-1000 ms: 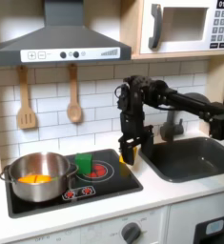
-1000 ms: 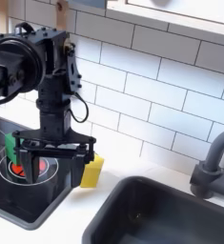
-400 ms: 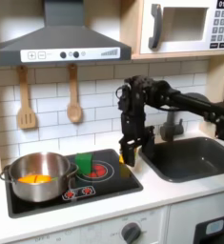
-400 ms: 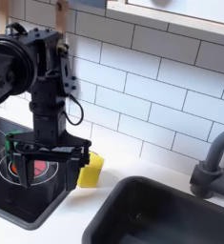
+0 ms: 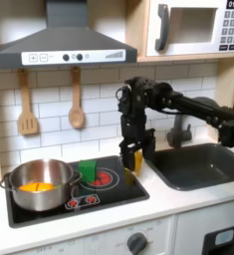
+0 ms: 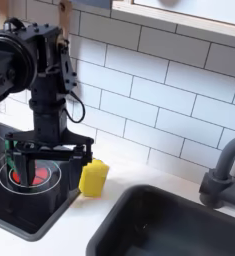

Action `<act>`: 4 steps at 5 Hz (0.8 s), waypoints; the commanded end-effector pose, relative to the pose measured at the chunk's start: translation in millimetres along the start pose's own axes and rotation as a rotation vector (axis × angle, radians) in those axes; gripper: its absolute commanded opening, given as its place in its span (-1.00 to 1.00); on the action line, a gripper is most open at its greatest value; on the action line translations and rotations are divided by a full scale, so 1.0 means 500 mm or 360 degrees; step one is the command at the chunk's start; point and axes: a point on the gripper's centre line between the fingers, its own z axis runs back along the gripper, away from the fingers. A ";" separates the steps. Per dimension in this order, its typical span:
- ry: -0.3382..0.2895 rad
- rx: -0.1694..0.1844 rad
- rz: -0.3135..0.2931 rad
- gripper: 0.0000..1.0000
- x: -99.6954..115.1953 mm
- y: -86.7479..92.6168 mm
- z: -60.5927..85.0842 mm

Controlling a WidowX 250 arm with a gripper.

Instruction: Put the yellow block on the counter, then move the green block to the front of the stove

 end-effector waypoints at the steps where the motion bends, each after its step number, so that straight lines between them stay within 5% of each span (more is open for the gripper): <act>1: -0.0012 0.0007 0.0030 1.00 0.024 0.011 0.008; 4: -0.0016 0.0024 0.0080 1.00 0.054 0.040 0.010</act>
